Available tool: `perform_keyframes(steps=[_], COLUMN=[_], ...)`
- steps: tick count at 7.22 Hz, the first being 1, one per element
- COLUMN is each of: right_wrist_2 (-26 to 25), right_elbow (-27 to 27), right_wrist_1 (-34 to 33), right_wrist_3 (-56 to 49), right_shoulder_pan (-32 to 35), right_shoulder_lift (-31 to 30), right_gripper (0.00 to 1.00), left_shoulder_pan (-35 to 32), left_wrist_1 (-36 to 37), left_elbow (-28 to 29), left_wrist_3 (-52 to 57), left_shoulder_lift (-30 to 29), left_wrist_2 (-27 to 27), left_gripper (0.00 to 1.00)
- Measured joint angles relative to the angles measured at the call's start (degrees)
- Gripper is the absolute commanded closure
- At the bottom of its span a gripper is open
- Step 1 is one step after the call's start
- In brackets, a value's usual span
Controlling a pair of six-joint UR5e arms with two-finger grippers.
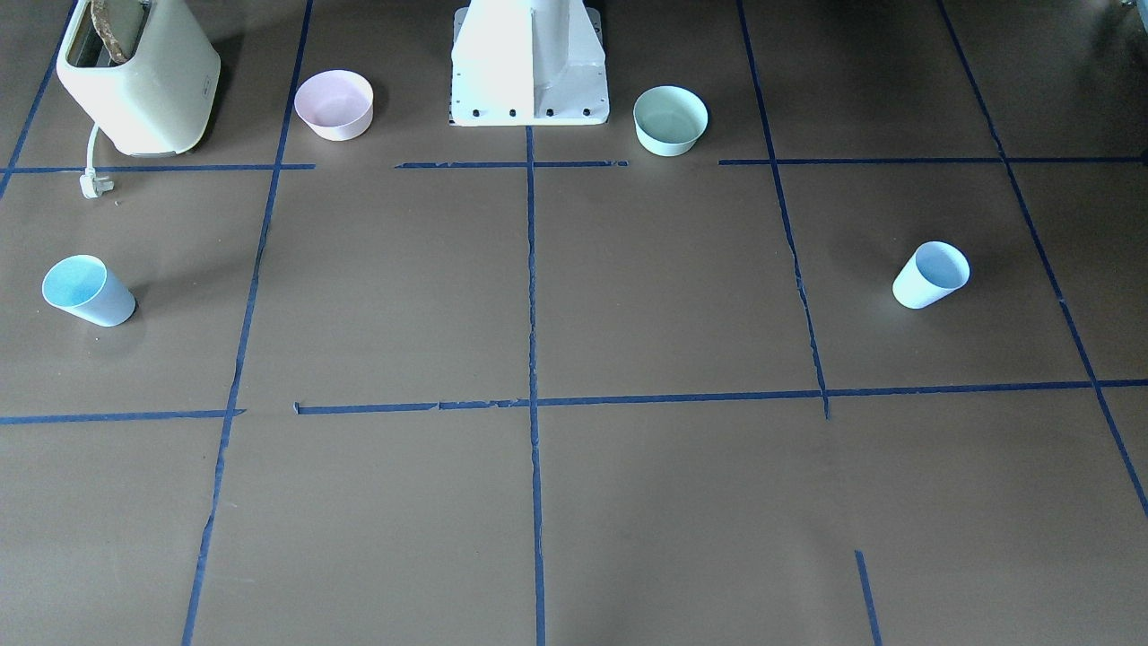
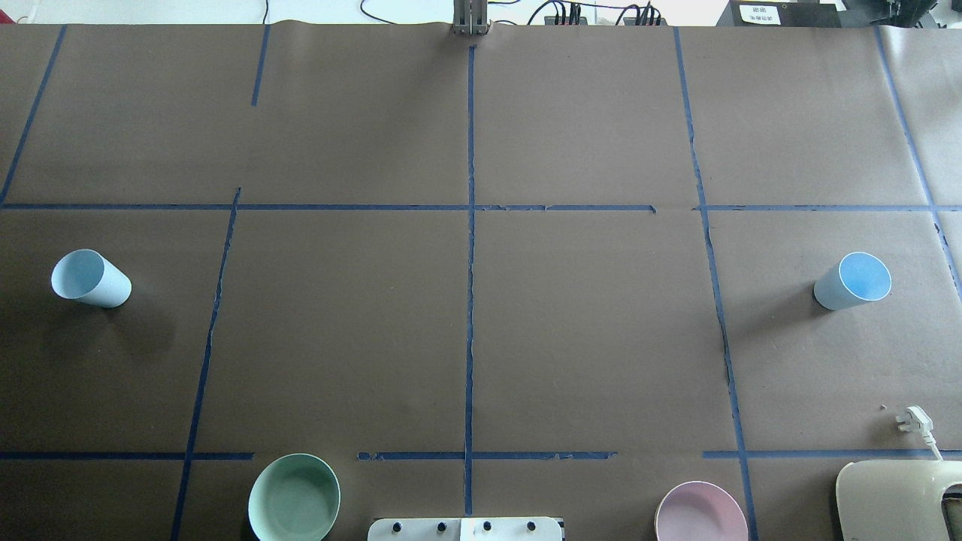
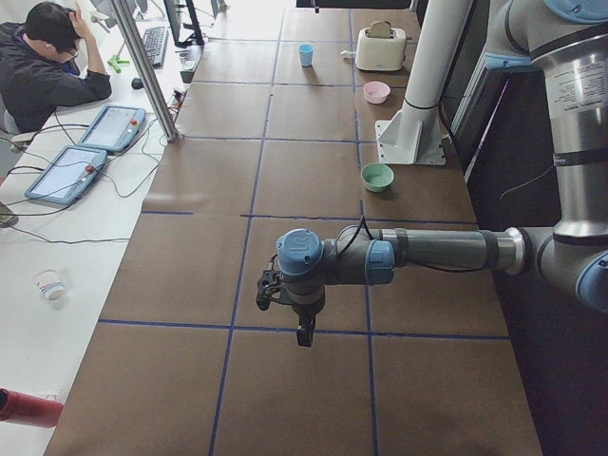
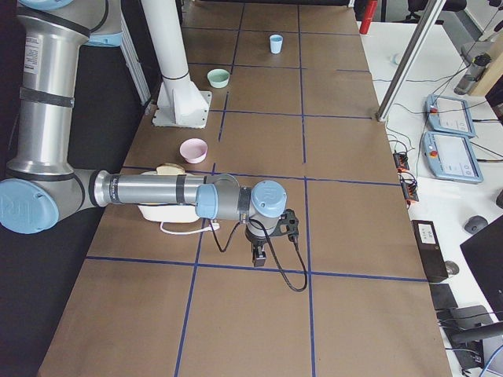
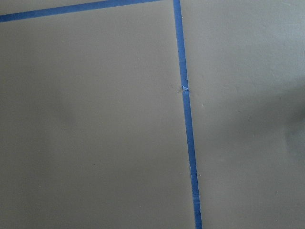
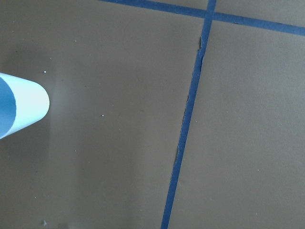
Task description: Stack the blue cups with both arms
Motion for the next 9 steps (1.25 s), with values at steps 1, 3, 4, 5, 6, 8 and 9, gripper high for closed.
perform_keyframes(steps=[1, 3, 4, 5, 6, 8, 9], right_wrist_2=[0.0, 0.0, 0.0, 0.0, -0.02, -0.36, -0.62], right_elbow=[0.0, 0.01, 0.13, 0.42, 1.07, 2.59, 3.14], right_wrist_1=[0.0, 0.0, 0.0, 0.0, 0.0, 0.06, 0.08], right_wrist_3=[0.0, 0.0, 0.0, 0.02, 0.06, 0.03, 0.15], right_shoulder_pan=[-0.04, -0.07, -0.09, -0.09, -0.08, 1.66, 2.71], right_shoulder_lift=[0.03, 0.14, 0.25, 0.39, 0.47, 0.52, 0.55], right_gripper=[0.0, 0.0, 0.0, 0.0, 0.0, 0.0, 0.0], left_shoulder_pan=[0.03, 0.16, 0.32, 0.48, 0.57, 0.67, 0.77], left_wrist_1=[-0.02, -0.06, -0.05, -0.26, -0.73, -1.37, -1.4], left_elbow=[0.01, -0.26, -0.68, -0.86, -0.91, -0.18, -0.18], left_wrist_3=[0.04, 0.05, -0.03, -0.25, -0.49, -0.8, -2.76], left_shoulder_lift=[0.0, 0.03, -0.1, -0.76, -2.34, -7.46, -9.69], left_wrist_2=[0.0, 0.0, 0.11, 0.19, 0.1, 0.09, -0.06], left_gripper=[0.0, 0.0, 0.0, 0.0, 0.0, 0.0, 0.0])
